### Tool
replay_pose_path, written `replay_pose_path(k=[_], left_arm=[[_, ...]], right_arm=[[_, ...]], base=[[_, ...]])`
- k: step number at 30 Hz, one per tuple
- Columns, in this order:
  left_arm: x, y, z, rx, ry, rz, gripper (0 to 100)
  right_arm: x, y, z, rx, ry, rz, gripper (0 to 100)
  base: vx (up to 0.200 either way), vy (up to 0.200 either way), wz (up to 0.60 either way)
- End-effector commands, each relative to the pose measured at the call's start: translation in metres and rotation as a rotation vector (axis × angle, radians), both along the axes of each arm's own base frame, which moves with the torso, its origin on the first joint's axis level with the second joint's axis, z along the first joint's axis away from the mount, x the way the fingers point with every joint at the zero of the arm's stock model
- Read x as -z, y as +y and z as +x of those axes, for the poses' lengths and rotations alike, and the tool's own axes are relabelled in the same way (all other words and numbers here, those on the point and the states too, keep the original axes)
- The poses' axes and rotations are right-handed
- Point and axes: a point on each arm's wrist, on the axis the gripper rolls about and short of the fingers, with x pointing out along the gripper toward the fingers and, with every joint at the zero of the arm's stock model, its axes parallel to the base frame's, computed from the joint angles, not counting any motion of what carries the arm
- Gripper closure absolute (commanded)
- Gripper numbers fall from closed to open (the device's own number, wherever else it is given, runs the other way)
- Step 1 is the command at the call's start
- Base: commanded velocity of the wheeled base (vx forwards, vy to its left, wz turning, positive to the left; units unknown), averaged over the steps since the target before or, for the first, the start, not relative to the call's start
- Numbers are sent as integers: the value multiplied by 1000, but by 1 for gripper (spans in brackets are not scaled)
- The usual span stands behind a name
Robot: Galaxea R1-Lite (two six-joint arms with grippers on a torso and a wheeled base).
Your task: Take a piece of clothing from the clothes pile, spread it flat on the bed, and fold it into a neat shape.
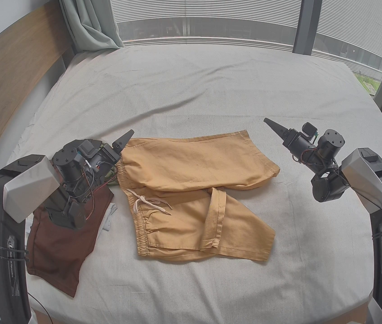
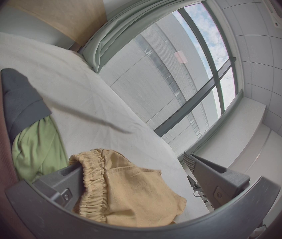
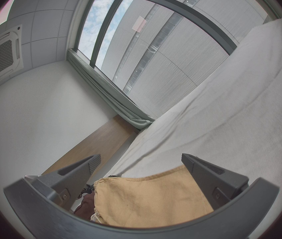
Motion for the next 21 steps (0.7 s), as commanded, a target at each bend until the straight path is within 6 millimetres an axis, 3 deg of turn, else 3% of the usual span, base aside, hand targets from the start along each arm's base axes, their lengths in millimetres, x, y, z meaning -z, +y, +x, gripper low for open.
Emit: replay_pose_path(k=[1,10,21], left_arm=[[6,-1,-15,6,92,10,0],[-9,2,-42,9,107,52,0],[-26,8,-84,-1,105,139,0]], right_arm=[[2,2,-18,-7,42,-8,0],[0,12,-56,-35,67,-12,0],[3,41,-115,-99,111,-146,0]], base=[[0,0,0],[0,0,0],[0,0,0]])
